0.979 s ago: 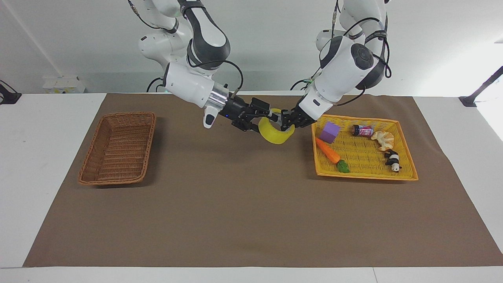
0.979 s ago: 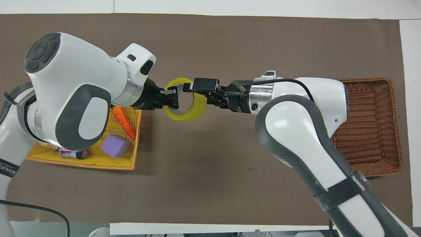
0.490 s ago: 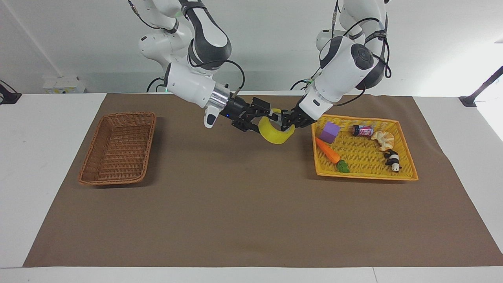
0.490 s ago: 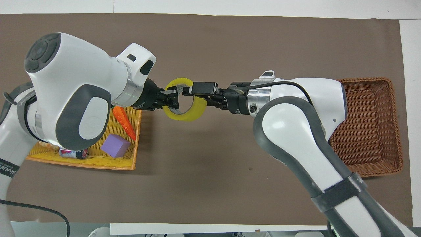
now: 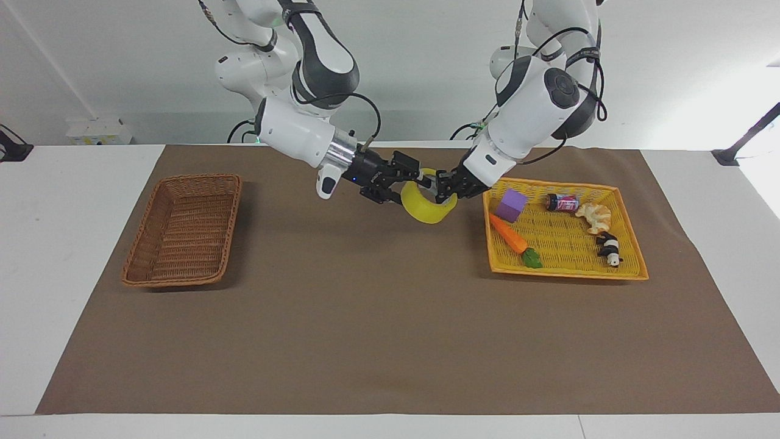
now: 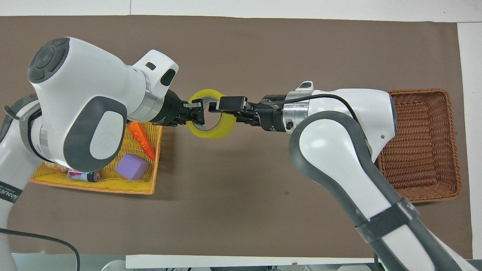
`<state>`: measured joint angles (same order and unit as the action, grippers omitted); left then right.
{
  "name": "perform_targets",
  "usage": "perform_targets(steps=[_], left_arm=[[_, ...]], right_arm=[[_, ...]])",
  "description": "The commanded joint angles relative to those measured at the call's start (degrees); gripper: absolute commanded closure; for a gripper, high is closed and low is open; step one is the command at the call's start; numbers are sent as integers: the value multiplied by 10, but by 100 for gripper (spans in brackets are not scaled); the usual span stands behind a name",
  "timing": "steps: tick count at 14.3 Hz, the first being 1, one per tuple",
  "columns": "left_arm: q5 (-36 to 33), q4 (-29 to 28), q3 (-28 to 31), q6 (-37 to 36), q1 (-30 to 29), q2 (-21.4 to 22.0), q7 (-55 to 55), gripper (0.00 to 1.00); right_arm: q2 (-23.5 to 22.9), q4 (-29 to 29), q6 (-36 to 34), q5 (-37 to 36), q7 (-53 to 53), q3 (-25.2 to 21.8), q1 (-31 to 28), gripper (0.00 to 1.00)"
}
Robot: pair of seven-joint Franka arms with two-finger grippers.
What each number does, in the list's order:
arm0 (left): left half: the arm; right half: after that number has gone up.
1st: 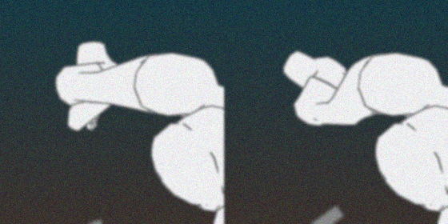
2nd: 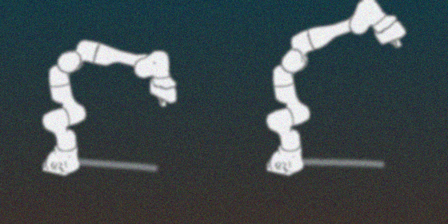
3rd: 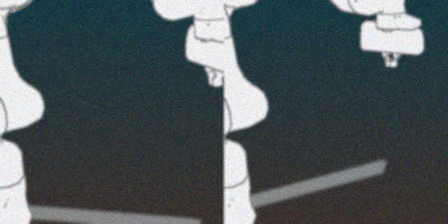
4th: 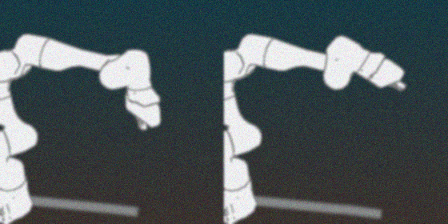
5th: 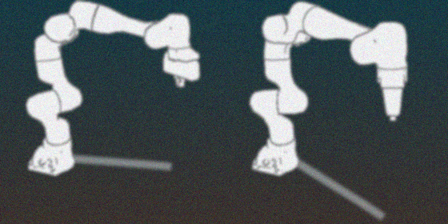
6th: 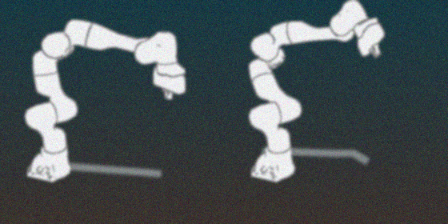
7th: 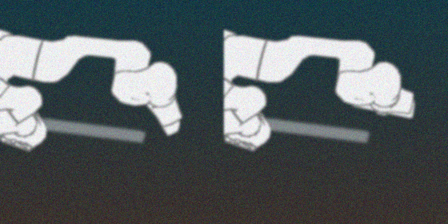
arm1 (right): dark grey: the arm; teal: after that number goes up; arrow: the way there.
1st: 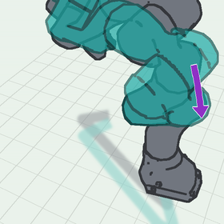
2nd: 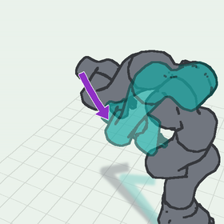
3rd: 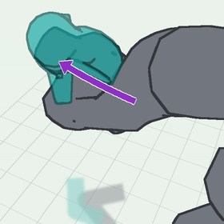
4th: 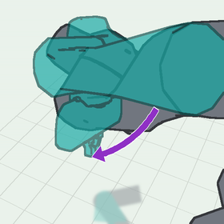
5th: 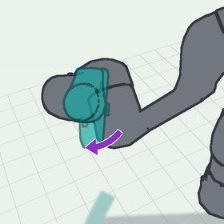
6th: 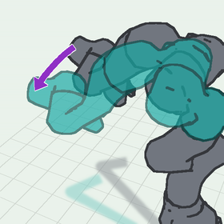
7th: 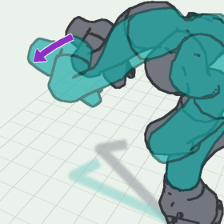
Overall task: Move tape to another basket
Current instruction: 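Open the left gripper and withdraw it while the right gripper holds tape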
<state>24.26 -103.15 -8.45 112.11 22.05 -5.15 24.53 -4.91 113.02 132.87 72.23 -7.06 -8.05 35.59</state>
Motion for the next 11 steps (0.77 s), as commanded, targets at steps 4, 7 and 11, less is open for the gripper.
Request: perform_targets(steps=[4,7,11], left_arm=[[2,12,5,-14,1,-1,4,100],[2,12,5,-15,1,-1,4,100],[2,12,5,-14,0,-1,5,100]], right_arm=[[13,12,-9,-16,-12,0,-4,25],[13,11,-9,-16,-13,0,-5,31],[14,12,-32,-16,-12,0,-15,72]])
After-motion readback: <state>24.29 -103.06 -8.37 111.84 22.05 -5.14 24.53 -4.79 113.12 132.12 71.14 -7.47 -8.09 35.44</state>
